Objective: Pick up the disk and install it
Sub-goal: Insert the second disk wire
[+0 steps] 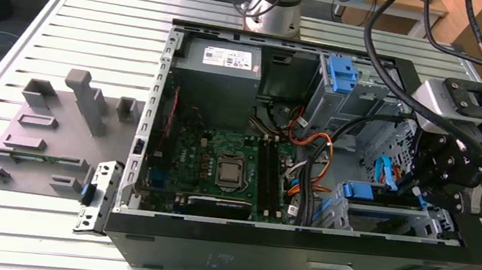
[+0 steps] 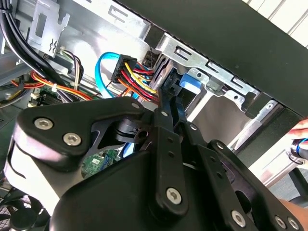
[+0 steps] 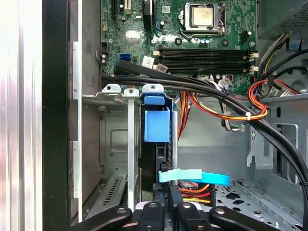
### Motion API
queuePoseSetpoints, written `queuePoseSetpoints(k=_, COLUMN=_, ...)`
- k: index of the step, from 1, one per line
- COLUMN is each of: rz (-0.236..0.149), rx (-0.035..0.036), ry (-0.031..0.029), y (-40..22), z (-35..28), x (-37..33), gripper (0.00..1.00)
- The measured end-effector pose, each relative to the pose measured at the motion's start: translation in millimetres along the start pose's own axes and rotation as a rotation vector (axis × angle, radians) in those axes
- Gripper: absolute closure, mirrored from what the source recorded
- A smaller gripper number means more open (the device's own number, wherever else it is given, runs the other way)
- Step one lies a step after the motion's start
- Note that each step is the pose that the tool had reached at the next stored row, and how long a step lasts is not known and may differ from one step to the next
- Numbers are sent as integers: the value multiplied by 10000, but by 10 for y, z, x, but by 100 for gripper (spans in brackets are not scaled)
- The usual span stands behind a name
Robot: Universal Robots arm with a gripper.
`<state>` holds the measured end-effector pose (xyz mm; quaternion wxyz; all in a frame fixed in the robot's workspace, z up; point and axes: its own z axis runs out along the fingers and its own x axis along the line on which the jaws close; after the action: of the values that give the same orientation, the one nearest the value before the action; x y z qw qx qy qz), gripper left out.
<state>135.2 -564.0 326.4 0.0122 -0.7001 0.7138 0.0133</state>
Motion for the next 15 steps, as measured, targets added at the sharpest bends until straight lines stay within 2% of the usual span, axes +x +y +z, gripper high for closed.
queuePoseSetpoints(k=3, rz=0, rx=0, ry=-8, y=0, z=5, x=0, gripper=82)
queuePoseSetpoints(k=4, rz=0, rx=0, ry=-1, y=0, z=2, x=0, gripper=76)
queuePoseSetpoints(k=7, rz=0, rx=0, ry=4, y=0, z=-3, x=0, gripper=76)
queuePoseSetpoints(k=10, rz=0, rx=0, ry=2, y=0, z=-57, x=-2, gripper=76)
queuePoseSetpoints(k=15, rz=0, rx=0, ry=1, y=0, z=-197, x=-7, gripper=76)
